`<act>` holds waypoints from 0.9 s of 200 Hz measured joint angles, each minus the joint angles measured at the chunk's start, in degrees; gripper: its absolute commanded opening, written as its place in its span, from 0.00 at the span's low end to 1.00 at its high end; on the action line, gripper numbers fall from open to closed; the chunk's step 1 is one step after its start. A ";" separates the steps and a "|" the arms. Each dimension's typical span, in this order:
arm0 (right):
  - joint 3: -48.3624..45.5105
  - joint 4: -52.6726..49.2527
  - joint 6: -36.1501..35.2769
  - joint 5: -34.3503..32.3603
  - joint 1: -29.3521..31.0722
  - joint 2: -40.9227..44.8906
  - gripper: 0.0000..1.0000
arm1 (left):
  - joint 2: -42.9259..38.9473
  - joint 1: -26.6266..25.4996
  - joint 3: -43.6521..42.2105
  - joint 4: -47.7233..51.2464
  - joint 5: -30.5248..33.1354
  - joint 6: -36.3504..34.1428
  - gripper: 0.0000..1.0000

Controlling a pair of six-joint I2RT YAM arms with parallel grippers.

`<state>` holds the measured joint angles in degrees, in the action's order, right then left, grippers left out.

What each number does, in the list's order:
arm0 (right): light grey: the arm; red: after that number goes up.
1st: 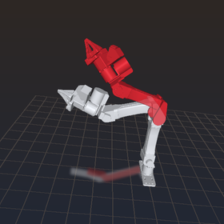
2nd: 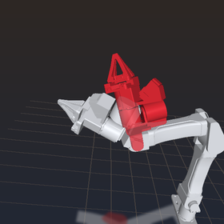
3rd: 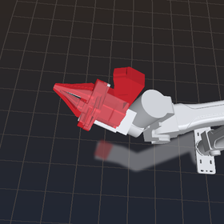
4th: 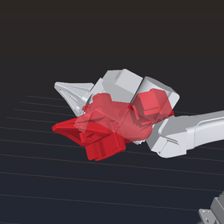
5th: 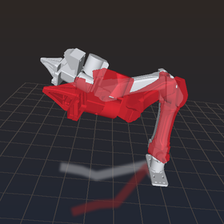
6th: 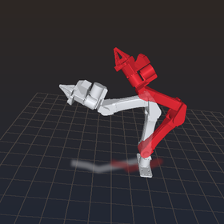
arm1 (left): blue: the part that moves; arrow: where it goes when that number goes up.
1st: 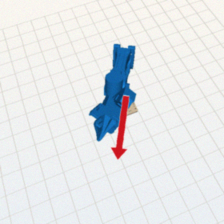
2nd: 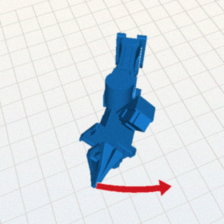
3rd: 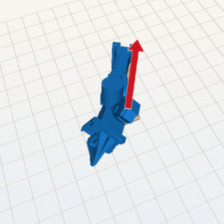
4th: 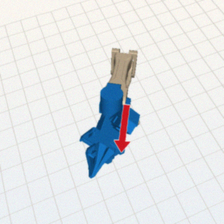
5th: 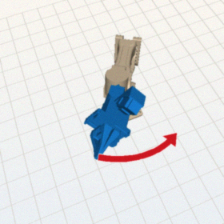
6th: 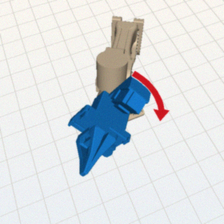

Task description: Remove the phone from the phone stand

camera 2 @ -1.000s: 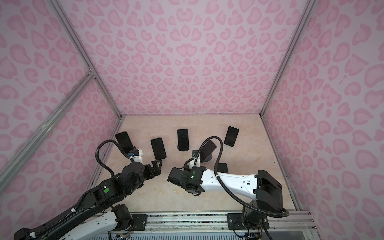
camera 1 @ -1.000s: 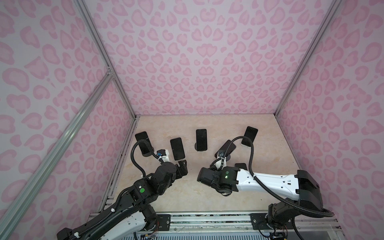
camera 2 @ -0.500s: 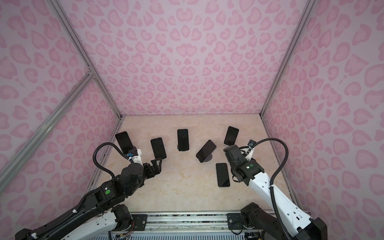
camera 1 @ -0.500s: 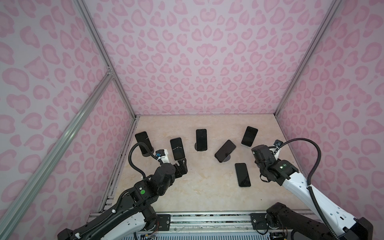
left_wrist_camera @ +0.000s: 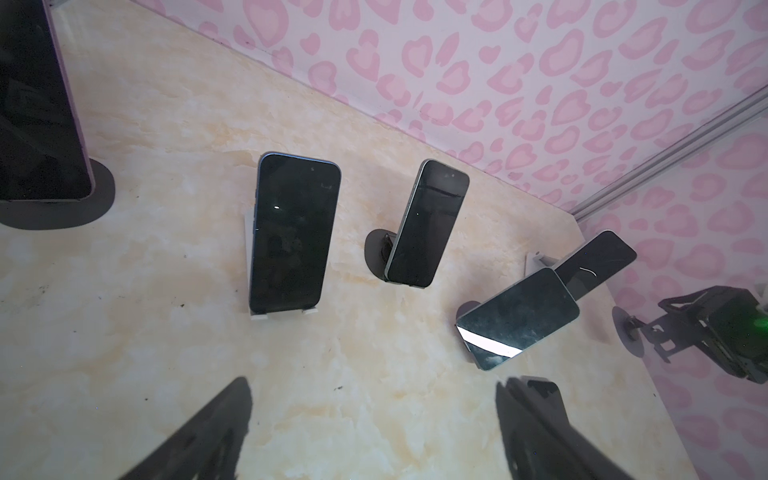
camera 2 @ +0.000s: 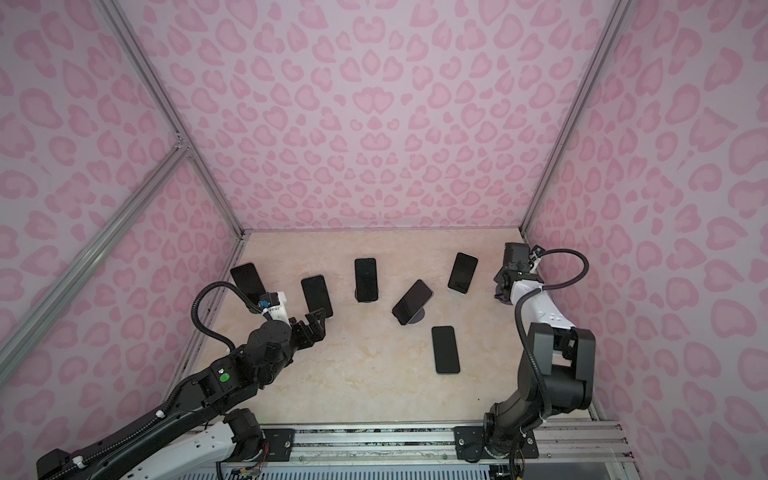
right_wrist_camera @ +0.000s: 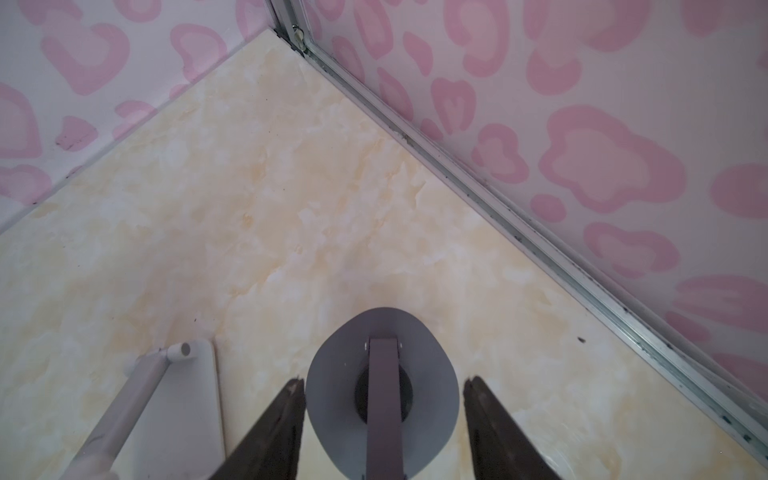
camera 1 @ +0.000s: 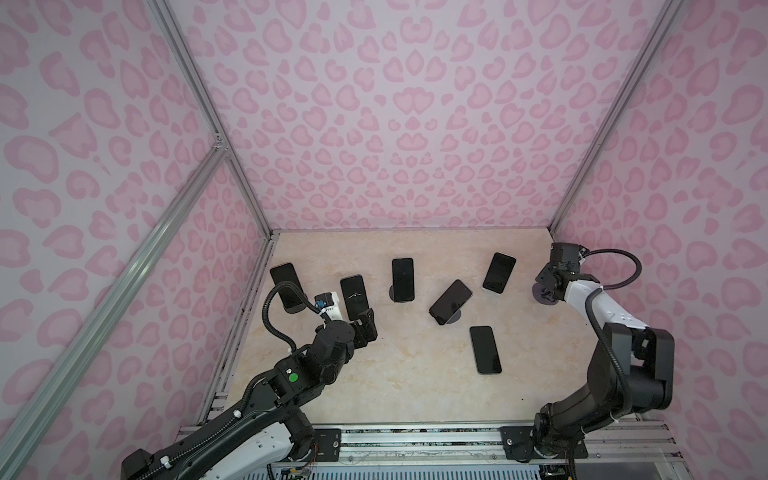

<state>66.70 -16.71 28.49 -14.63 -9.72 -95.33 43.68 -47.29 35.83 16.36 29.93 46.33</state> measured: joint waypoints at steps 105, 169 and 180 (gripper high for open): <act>23.98 -9.49 -5.18 4.59 -1.53 -22.73 0.72 | 4.57 6.73 0.87 -1.49 -4.48 0.15 0.95; 25.68 -14.25 -5.46 5.49 -1.44 -19.17 0.91 | 6.47 7.10 4.61 -1.42 -8.28 -0.92 0.95; 25.75 -15.28 -5.46 5.33 -1.29 -16.85 0.91 | 5.77 7.10 4.61 -1.05 -8.81 -0.92 0.95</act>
<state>92.44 -31.99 23.03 -9.30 -11.00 -112.18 49.45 -40.18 40.45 15.31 21.12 45.41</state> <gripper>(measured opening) 0.908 0.953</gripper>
